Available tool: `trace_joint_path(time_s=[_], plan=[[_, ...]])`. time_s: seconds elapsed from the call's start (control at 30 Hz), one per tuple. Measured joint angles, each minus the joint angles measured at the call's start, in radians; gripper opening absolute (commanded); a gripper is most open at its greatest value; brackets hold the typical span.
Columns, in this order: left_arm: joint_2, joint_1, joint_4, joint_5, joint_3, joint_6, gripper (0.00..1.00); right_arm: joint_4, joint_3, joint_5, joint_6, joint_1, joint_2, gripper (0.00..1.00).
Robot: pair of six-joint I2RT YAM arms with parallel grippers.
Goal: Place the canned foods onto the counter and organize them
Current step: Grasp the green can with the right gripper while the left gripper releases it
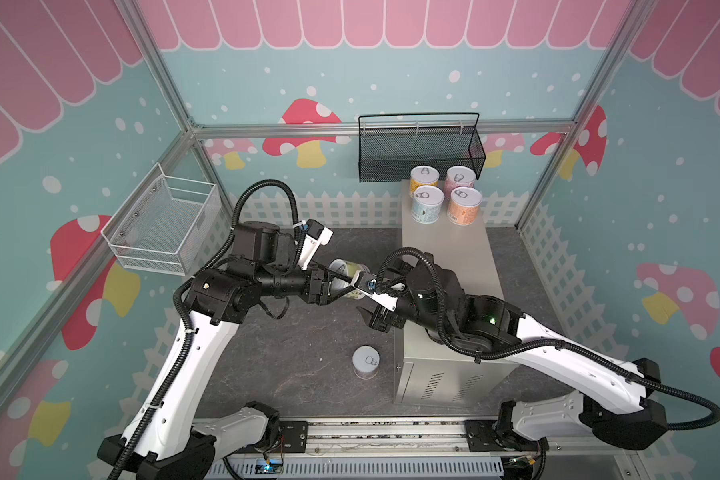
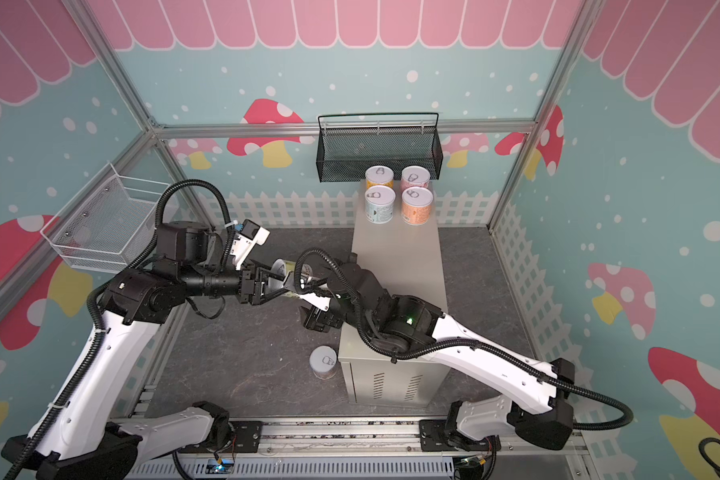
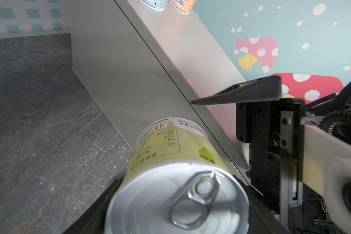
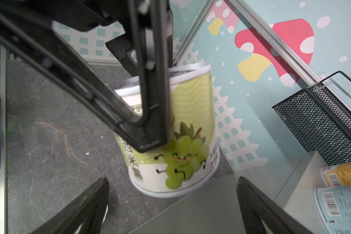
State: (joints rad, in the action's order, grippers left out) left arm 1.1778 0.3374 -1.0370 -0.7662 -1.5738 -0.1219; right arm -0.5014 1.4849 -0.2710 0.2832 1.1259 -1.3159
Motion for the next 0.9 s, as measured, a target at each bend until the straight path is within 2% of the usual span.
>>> trace_joint_path(time_s=[0.43, 0.53, 0.7, 0.83, 0.9], plan=[[-0.002, 0.033, 0.002, -0.027, 0.000, 0.019, 0.51, 0.009, 0.085, 0.027, 0.035, 0.000, -0.081, 0.98], [-0.002, 0.039, 0.002, -0.023, 0.000, 0.022, 0.51, 0.010, 0.085, 0.028, 0.042, 0.000, -0.088, 0.94], [-0.002, 0.047, 0.007, -0.019, 0.000, 0.026, 0.51, 0.007, 0.093, 0.032, 0.052, 0.001, -0.089, 0.82], [-0.002, 0.050, 0.012, -0.012, 0.000, 0.025, 0.56, 0.003, 0.094, 0.034, 0.056, 0.002, -0.089, 0.79], [-0.002, 0.050, 0.014, -0.011, 0.000, 0.025, 0.64, 0.004, 0.094, 0.034, 0.056, 0.002, -0.089, 0.79]])
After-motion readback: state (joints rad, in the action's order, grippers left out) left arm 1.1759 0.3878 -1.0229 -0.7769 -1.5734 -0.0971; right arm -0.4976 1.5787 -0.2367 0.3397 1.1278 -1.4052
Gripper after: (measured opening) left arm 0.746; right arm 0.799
